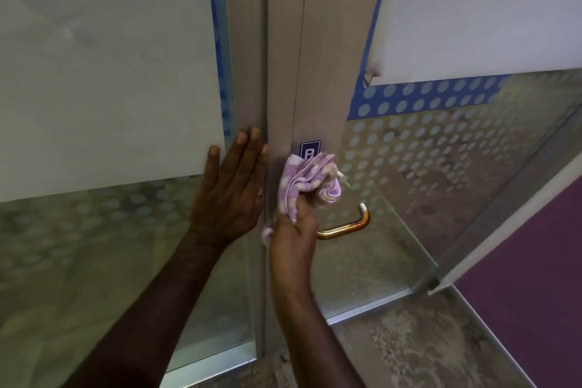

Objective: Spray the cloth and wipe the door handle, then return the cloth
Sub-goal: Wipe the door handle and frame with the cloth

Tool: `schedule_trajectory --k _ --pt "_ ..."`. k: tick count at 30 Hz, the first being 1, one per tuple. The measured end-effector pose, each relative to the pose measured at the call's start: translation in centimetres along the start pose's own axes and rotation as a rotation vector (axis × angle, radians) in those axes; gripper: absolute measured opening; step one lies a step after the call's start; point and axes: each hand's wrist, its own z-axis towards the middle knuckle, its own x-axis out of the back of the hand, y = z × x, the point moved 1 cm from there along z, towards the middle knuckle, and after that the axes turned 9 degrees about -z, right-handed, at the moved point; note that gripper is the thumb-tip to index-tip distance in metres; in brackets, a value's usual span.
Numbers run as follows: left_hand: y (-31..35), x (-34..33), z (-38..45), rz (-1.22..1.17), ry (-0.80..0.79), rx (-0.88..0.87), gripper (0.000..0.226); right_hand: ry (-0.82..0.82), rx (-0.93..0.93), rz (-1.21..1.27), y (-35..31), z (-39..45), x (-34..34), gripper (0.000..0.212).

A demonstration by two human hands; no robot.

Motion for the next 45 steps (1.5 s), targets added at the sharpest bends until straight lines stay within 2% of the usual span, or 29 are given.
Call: schedule_trajectory --k 2,4,6,7,8,10,12,14,17,22,24,26,28,30,32,36,38,41,43,45 --pt "0.0 0.2 0.0 0.002 -0.009 0.006 0.062 -0.053 -0.119 0.204 0.3 0.2 2.8 0.061" --pt "0.1 0.3 0.1 0.007 -0.008 0.012 0.062 -0.058 -0.175 0.504 -0.2 0.5 5.7 0.056" --pt "0.0 0.2 0.1 0.009 -0.008 0.014 0.063 0.023 -0.134 0.716 -1.0 1.1 7.5 0.054" --pt "-0.1 0.2 0.0 0.003 -0.009 0.011 0.064 0.081 -0.106 0.723 -1.1 1.5 7.8 0.053" --pt "-0.2 0.2 0.0 -0.005 -0.009 0.006 0.066 0.133 -0.065 0.662 -1.3 1.9 7.7 0.050" --pt "-0.1 0.2 -0.1 -0.024 -0.006 0.000 0.067 0.182 0.042 0.389 -2.1 2.5 6.3 0.042" --pt "0.0 0.2 -0.1 -0.033 -0.009 0.008 0.066 0.095 0.167 0.143 -2.9 2.2 3.5 0.039" --pt "0.1 0.1 -0.1 -0.031 -0.005 0.011 0.065 0.021 0.222 -0.040 -2.4 1.2 1.2 0.053" --pt "0.1 0.1 0.0 -0.014 0.001 0.007 0.060 0.020 0.183 -0.314 0.1 -0.9 0.6 0.058" --pt "0.0 0.2 0.1 -0.009 -0.018 0.013 0.061 -0.026 -0.016 -0.307 -0.7 0.5 2.3 0.048" --pt "0.1 0.1 -0.1 -0.013 -0.005 0.008 0.064 -0.102 0.056 -0.150 -2.9 0.7 2.6 0.053" --pt "-0.1 -0.1 -0.2 -0.033 0.012 0.019 0.067 -0.232 0.216 0.042 -5.8 0.6 2.5 0.058" --pt "-0.2 -0.3 -0.4 -0.073 0.000 0.030 0.071 -0.237 0.279 0.197 -8.7 1.2 2.4 0.051" --pt "-0.3 -0.4 -0.5 -0.057 -0.015 0.021 0.072 -0.165 0.228 0.420 -10.9 2.2 3.5 0.040" --pt "-0.3 -0.5 -0.6 -0.030 -0.026 0.010 0.072 -0.187 0.164 0.639 -11.6 2.4 6.0 0.036" --pt "-0.5 -0.5 -0.6 -0.005 -0.046 0.009 0.074 -0.276 -0.008 0.874 -9.7 1.1 13.0 0.068" --pt "-0.5 -0.6 -0.5 0.001 -0.045 0.006 0.072 -0.275 -0.123 0.897 -8.3 0.8 13.8 0.068" --pt "-0.5 -0.6 -0.6 0.010 -0.040 -0.001 0.069 -0.191 -0.131 0.737 -6.8 0.7 12.8 0.064" --pt "-0.5 -0.5 -0.5 0.011 -0.037 0.009 0.069 -0.047 -0.008 0.437 -6.5 0.9 11.7 0.053" --pt "-0.4 -0.4 -0.4 0.003 -0.034 0.008 0.068 0.040 0.179 0.172 -6.7 1.3 10.9 0.052"
